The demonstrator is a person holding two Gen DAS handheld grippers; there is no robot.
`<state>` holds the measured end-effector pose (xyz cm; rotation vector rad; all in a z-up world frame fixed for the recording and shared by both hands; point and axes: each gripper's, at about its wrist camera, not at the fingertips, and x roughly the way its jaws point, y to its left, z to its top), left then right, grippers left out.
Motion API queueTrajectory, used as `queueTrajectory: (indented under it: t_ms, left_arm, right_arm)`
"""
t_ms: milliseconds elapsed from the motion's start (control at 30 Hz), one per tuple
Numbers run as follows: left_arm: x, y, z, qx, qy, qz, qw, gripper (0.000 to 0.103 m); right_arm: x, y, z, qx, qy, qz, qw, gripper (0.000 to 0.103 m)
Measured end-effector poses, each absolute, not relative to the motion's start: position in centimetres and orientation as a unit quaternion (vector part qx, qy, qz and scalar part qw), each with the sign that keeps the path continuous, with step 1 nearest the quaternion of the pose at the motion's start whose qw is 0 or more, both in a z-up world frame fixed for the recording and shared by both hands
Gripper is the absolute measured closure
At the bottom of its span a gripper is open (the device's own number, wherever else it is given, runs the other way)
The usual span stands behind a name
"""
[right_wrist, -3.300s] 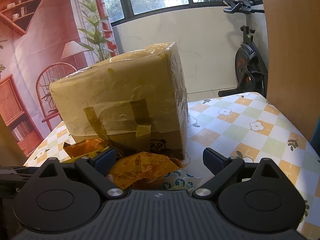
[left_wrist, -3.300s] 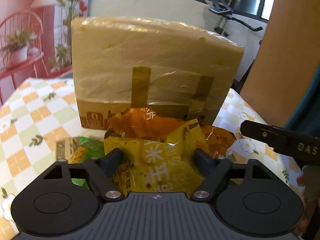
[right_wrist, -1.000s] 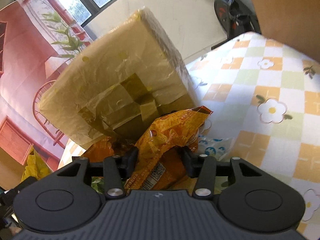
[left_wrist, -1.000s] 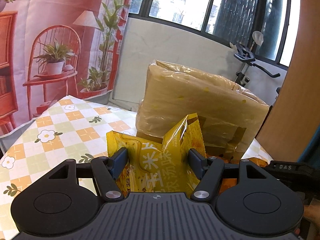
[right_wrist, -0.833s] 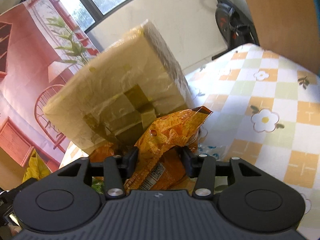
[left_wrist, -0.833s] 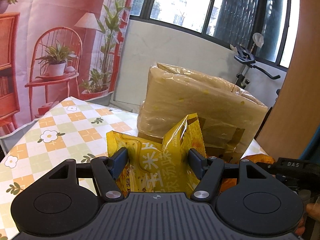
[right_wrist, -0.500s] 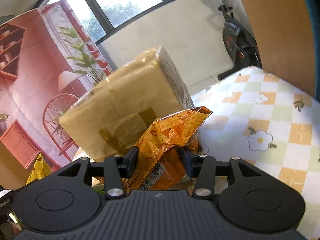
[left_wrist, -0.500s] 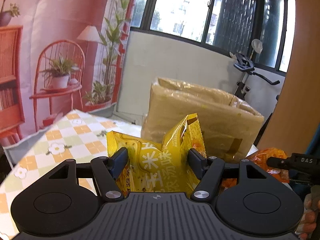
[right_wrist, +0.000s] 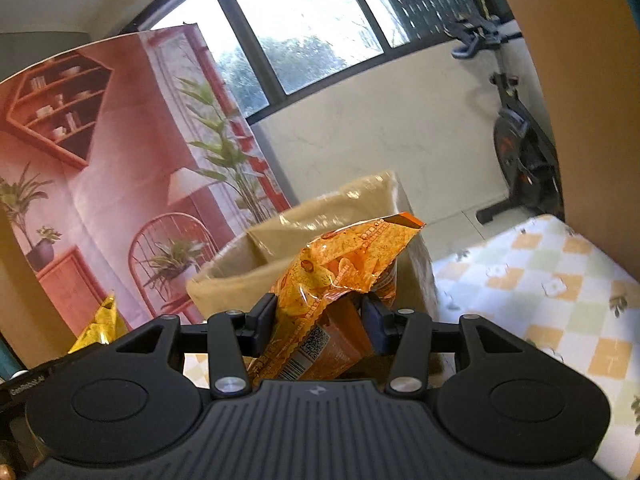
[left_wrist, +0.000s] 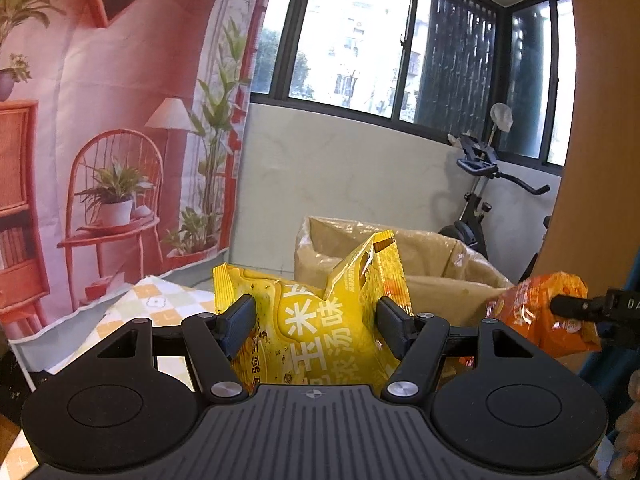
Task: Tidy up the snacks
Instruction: 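Lift the yellow bag with the left tool while the right tool carries the orange bag over the box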
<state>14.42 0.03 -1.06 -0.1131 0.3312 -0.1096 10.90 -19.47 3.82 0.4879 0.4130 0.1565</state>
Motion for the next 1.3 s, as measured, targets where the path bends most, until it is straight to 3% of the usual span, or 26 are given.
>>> queueTrajectory:
  t_ms: [500, 1300]
  left_arm:
    - [18.4, -0.9, 0.5, -0.054, 0.169, -0.093, 0.980, 0.034]
    - [24.9, -3.0, 2.0, -0.052, 0.168, -0.103, 0.979, 0.034]
  right_arm:
    - [13.5, -18.8, 8.2, 0.193, 0.176, 0.090, 0.961, 0.054]
    - [22.2, -21.2, 8.7, 0.196, 0.173, 0.089, 0.961, 0.054]
